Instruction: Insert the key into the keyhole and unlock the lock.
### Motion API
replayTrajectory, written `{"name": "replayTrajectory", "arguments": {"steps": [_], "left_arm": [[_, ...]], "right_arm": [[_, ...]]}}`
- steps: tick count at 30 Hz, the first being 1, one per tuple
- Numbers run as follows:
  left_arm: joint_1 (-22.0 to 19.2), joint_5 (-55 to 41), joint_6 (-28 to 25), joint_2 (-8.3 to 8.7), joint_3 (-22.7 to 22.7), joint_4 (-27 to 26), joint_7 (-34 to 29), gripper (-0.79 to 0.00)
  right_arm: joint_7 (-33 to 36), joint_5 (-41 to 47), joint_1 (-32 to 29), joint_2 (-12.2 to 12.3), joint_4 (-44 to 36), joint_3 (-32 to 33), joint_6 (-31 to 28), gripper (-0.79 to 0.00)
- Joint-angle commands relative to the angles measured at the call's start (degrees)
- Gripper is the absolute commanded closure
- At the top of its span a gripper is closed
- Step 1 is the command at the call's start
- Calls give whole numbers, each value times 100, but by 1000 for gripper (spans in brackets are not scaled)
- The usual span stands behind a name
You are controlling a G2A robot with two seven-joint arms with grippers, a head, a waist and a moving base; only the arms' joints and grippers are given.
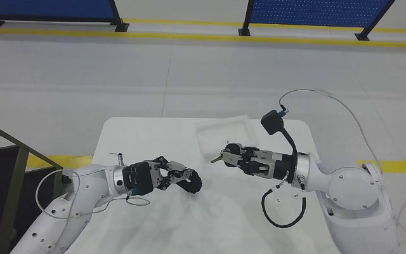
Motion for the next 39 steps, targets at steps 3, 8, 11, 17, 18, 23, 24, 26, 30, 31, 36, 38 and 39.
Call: {"name": "replayTrajectory", "arguments": {"steps": [3, 8, 11, 17, 18, 23, 24, 26, 30, 31, 36, 38, 39], "left_arm": [[18, -7, 34, 0, -10, -6, -1, 0], [18, -7, 34, 0, -10, -6, -1, 0], [18, -7, 34, 0, -10, -6, -1, 0], [165, -365, 419, -43, -77, -54, -178, 0], [179, -427, 506, -57, -87, -58, -234, 0], [259, -773, 1129, -172, -20, -140, -490, 0], [278, -814, 1248, -197, 13, -173, -541, 0], [324, -833, 1576, -253, 87, -219, -615, 0], [359, -798, 1919, -364, 300, -254, -600, 0], [356, -761, 1999, -390, 342, -249, -567, 0], [344, -608, 2361, -505, 488, -113, -385, 0], [340, -552, 2524, -545, 508, -29, -348, 0], [343, -540, 2595, -564, 518, 15, -322, 0]], "right_arm": [[-41, 16, -10, -1, 3, -3, 21, 0], [-41, 16, -10, -1, 3, -3, 21, 0], [-41, 16, -10, -1, 3, -3, 21, 0], [-213, -102, -95, 21, -257, -39, 21, 0], [-220, -150, -96, 28, -358, -52, 54, 0], [-340, -584, -109, 61, -857, -138, 265, 0], [-398, -699, -83, 63, -857, -199, 311, 0], [-573, -1033, 48, 64, -857, -393, 340, 0], [-875, -1979, 190, 62, -857, -872, 617, 0], [-908, -2203, 205, 61, -857, -1005, 690, 0], [-1063, -2734, 290, 48, -857, -1359, 958, 0], [-1090, -2908, 334, 49, -857, -1419, 971, 0], [-1103, -2971, 357, 48, -857, -1445, 971, 0]]}}
